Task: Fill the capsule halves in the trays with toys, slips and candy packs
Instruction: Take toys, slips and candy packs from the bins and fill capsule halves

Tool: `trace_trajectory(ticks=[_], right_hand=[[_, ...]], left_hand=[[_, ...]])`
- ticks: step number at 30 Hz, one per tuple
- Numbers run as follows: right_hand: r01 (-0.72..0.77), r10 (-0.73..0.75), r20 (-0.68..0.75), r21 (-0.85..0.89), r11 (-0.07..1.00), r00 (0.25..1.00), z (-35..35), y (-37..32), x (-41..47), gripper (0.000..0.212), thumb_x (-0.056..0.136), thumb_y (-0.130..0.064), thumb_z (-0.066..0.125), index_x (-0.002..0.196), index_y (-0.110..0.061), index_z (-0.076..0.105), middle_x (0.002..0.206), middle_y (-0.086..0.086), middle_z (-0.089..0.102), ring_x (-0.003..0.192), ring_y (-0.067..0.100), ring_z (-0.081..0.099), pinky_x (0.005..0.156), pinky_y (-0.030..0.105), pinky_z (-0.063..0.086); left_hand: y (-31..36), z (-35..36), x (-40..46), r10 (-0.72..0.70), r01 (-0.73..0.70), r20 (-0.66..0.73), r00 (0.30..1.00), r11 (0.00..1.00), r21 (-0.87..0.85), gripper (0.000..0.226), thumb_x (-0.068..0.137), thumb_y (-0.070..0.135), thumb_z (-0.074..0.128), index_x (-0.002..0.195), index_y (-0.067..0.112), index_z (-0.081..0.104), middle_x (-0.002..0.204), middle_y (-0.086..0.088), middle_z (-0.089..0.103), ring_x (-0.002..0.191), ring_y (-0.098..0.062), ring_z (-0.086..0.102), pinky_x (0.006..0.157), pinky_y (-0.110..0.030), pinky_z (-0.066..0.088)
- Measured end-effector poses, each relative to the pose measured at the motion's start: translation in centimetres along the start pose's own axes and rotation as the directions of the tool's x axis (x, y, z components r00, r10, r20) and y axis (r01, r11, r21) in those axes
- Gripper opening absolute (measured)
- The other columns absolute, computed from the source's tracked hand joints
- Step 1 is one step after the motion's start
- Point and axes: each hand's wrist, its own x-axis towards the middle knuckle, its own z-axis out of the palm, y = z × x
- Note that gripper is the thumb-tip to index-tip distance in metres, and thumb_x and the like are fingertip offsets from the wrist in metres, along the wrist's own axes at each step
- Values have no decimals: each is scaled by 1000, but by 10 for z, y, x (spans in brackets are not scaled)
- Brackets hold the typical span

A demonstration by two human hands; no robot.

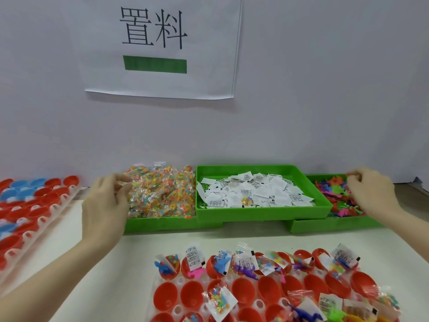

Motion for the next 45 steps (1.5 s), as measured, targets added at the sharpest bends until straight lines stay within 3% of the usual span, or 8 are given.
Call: trace_trajectory(ticks=[3, 10, 16, 20, 25, 30, 39, 45], right_hand=[[-28, 39, 185, -60, 998, 982, 1, -3, 3, 34, 90, -3, 41, 122, -2, 51, 75, 15, 57, 60, 23, 51, 59, 30, 38], [70, -74, 164, 26, 997, 984, 0, -27, 2, 29, 85, 5, 40, 98, -4, 64, 102, 18, 65, 65, 22, 49, 67, 29, 34], [316, -242, 445, -100, 943, 862, 17, -80, -10, 35, 87, -42, 51, 107, -16, 64, 100, -1, 64, 84, 17, 57, 77, 31, 45], [336, -183, 528, -210, 918, 829, 35, -95, -20, 67, 76, -57, 60, 115, -2, 60, 121, 10, 61, 108, 25, 59, 88, 37, 47], [216, -156, 391, -112, 970, 907, 31, -98, -22, 23, 68, -44, 75, 75, -23, 66, 92, -4, 64, 83, 16, 53, 70, 28, 43], [186, -131, 431, -87, 979, 893, 23, -96, -21, 26, 69, -41, 76, 59, -25, 57, 67, -11, 54, 72, 13, 52, 63, 26, 39], [140, -169, 133, 202, 969, 977, 14, -92, -20, 15, 85, -26, 61, 89, -16, 72, 62, -5, 59, 54, 11, 46, 52, 23, 31], [-216, -116, 346, 778, 590, 931, -36, -123, -67, 5, 76, -14, 68, 72, -11, 70, 39, -11, 38, 35, 1, 30, 36, 9, 24]], left_hand=[[0, 2, -1, -15, 16, 48, 999, 1000, -23, 13, 91, 4, 51, 99, 2, 61, 92, -14, 54, 77, -31, 54, 77, -43, 46], [2, 3, -4, -111, 115, 34, 993, 981, -154, 19, 96, 7, 42, 102, 3, 60, 99, -18, 53, 90, -40, 55, 83, -52, 45], [18, 9, -10, -190, 179, -9, 982, 940, -291, 17, 100, 13, 30, 98, 15, 47, 112, -23, 51, 58, -18, 62, 49, -16, 47], [26, 12, -15, -253, 250, 37, 967, 906, -341, 15, 100, 20, 31, 99, 19, 46, 109, -17, 55, 51, -9, 60, 62, -26, 43], [35, 7, -20, -319, 313, 71, 945, 818, -482, 15, 98, 24, 40, 97, 13, 49, 79, -4, 55, 43, -2, 55, 47, -11, 41], [42, -2, -20, -364, 381, 149, 919, 731, -566, 13, 92, 24, 52, 85, 15, 57, 55, -2, 57, 43, -3, 52, 49, -14, 44], [55, -12, -27, -348, 410, 227, 910, 661, -628, 10, 90, 20, 56, 87, 12, 61, 54, 3, 60, 44, -2, 56, 54, -12, 48], [100, -25, -50, -228, 522, 472, 851, 461, -718, 19, 90, 3, 51, 87, 17, 64, 69, 2, 69, 56, -5, 65, 57, -10, 51]])
